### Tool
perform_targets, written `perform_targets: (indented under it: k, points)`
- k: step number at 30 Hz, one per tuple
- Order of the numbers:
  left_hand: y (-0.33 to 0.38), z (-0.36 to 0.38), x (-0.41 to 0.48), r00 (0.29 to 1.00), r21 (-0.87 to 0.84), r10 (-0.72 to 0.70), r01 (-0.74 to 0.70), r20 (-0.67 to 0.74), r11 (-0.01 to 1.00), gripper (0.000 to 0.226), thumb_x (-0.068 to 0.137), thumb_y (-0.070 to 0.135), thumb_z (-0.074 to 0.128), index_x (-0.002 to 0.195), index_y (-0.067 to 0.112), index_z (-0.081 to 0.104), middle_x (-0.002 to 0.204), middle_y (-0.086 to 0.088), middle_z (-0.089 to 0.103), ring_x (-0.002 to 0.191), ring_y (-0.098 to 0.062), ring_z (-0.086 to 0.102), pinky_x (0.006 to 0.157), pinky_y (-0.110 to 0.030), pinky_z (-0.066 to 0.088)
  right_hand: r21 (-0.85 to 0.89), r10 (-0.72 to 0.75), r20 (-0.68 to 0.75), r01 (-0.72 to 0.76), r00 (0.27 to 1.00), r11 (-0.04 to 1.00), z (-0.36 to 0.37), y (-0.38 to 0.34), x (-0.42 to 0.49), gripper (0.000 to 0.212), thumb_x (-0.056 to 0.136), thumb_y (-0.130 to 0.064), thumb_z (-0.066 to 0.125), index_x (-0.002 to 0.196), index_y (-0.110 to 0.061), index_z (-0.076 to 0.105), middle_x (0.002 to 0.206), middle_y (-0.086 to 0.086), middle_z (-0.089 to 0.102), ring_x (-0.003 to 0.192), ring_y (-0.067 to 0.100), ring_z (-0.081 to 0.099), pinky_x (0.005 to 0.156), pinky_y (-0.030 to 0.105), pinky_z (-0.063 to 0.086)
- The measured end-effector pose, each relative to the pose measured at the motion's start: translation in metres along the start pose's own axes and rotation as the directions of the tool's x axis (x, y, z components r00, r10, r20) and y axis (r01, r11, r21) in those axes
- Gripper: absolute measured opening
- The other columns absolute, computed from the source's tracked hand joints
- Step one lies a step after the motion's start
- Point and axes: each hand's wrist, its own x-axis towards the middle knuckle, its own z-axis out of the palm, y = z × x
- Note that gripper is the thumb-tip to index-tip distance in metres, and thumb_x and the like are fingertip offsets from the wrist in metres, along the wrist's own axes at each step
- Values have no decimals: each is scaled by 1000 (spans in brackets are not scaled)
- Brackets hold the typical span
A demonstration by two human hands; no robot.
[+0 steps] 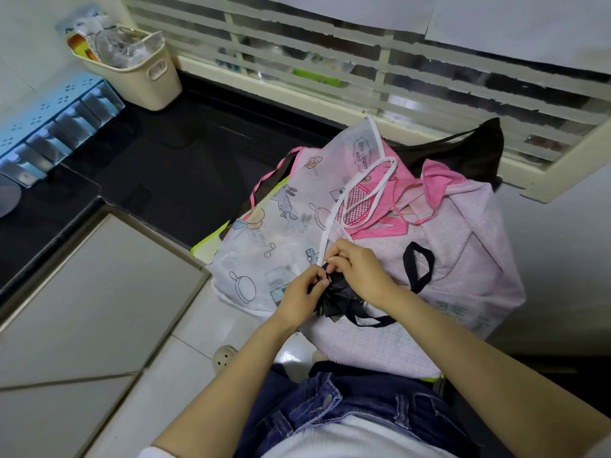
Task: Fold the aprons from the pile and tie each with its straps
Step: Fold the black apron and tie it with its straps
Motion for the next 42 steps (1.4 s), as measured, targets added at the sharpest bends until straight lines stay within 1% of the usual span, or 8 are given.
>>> perform_targets:
  k: [3,6,16,21,26,31,36,42]
  points:
    - [-2,-1,0,1000,-71,-26,24,-17,997,17,97,10,47,81,14,48,60,8,41,51,0,34,53,-14,30,264,99,-31,-87,995,961,6,1,2,17,98,-1,40,103,-10,52,79,0,61,77,8,61,75,21,54]
    - [-1,-1,1,996,-186,-72,60,-55,981,18,98,10,47,80,12,48,57,6,39,51,-4,33,51,-16,30,153,193,95,-206,977,966,11,10,-2,22,97,0,39,112,-7,54,91,6,62,79,11,59,72,13,50]
    - [5,0,0,988,-377,-144,116,-47,919,21,99,11,44,79,13,46,61,-2,34,51,-6,31,48,-16,28,-19,111,93,-110,989,994,23,28,-3,10,88,-10,62,84,-9,71,83,5,69,83,23,65,83,37,50]
    - [7,0,-1,975,-473,-218,167,-53,865,22,101,9,37,81,12,45,61,1,39,45,-1,33,45,-13,29,256,166,47,-172,985,951,27,28,-6,12,89,-8,61,83,-13,70,78,-1,68,74,10,60,72,20,49]
    - [6,2,-3,968,-532,-244,179,-55,828,23,102,8,34,82,10,46,56,0,47,42,-2,37,45,-15,31,271,174,122,-202,977,941,21,26,-7,23,92,-5,55,76,-19,64,77,-7,65,71,3,55,60,8,43]
    - [8,-1,-4,973,-393,-163,88,-162,915,21,99,5,42,80,7,51,58,-2,60,51,-14,53,56,-28,46,189,198,184,-233,963,954,16,24,2,11,90,-4,58,89,-3,69,71,1,66,61,3,52,58,8,43]
    - [27,-30,8,886,-93,-54,12,-461,996,20,96,12,48,76,12,51,66,-4,61,54,-15,51,48,-13,38,158,245,235,-285,941,945,16,24,7,12,90,-7,61,99,-2,67,70,-3,65,61,4,55,55,9,44]
    - [35,-41,27,944,-73,-74,53,-321,996,22,96,6,48,76,11,54,73,-10,67,51,-12,53,55,-23,46,176,259,256,-308,931,935,15,20,3,9,88,-10,63,82,-13,70,69,-7,67,60,1,58,57,11,46]
